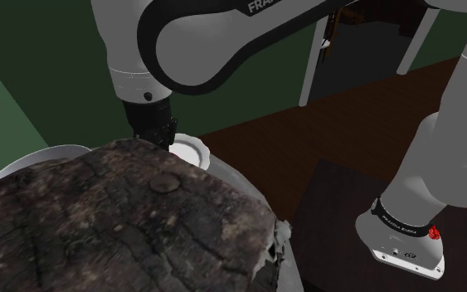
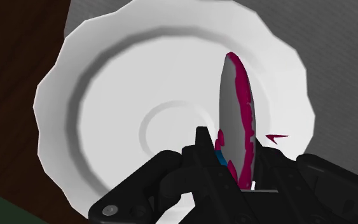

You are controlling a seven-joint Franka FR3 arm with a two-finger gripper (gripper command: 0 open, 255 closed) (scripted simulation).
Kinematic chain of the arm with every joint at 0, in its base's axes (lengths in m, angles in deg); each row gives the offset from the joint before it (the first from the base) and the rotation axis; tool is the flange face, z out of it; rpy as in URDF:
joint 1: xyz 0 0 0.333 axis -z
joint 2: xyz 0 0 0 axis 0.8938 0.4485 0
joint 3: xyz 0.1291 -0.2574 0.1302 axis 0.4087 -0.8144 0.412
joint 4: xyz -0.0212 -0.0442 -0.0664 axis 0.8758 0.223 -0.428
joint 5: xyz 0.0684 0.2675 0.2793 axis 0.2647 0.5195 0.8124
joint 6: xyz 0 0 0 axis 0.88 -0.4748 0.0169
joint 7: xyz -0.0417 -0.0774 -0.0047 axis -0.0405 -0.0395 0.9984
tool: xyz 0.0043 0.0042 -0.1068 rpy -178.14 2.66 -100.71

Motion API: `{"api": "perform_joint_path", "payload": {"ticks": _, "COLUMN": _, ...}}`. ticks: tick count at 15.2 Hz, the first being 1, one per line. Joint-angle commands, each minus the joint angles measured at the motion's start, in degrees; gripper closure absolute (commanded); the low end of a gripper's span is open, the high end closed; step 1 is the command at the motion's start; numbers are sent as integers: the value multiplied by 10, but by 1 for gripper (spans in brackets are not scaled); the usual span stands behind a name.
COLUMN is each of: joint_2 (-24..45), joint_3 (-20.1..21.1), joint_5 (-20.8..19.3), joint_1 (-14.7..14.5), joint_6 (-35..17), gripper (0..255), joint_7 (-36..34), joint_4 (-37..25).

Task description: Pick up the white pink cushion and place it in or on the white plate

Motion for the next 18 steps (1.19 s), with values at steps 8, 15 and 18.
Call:
{"api": "perform_joint_path", "payload": {"ticks": 8, "joint_2": -11, "joint_3": 1, "joint_5": 8, "joint_1": 1, "joint_6": 51, "gripper": 255, "joint_7": 5, "joint_4": -42}}
{"api": "perform_joint_path", "payload": {"ticks": 15, "joint_2": -16, "joint_3": 3, "joint_5": 11, "joint_1": 1, "joint_6": 104, "gripper": 255, "joint_7": 7, "joint_4": -91}}
{"api": "perform_joint_path", "payload": {"ticks": 18, "joint_2": -33, "joint_3": -8, "joint_5": 24, "joint_1": 18, "joint_6": 115, "gripper": 255, "joint_7": 38, "joint_4": -87}}
